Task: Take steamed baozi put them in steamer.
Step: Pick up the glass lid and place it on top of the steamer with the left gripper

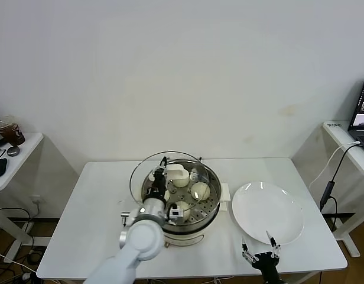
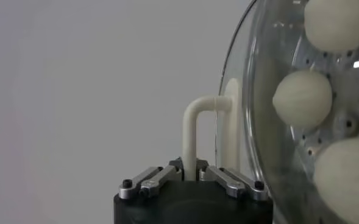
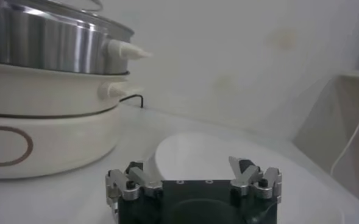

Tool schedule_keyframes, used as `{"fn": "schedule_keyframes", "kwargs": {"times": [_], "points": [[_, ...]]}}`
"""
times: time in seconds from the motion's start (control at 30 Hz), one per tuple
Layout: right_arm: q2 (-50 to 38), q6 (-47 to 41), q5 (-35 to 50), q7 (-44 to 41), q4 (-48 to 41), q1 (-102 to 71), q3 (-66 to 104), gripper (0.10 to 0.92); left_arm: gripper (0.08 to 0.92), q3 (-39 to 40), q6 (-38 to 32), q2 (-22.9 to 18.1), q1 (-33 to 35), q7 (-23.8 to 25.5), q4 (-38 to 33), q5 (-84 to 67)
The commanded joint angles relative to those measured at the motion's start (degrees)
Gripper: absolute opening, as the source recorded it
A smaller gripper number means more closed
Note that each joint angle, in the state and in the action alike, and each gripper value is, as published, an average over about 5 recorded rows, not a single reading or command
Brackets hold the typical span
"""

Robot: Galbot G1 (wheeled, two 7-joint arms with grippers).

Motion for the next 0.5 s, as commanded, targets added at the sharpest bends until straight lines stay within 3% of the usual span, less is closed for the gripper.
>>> {"fn": "schedule_keyframes", "kwargs": {"times": [0.03,0.5], "points": [[0.0,0.1,-0.4,0.2,-0.4,0.1,-0.5,0.823,0.178,2.4,0.7,-6.0,0.2,0.9,2.3,5.3],[-0.1,0.0,-1.1,0.3,-0.6,0.0,-1.7,0.823,0.178,0.7,-0.4,-7.9,4.7,-0.6,2.4,8.1]]}}
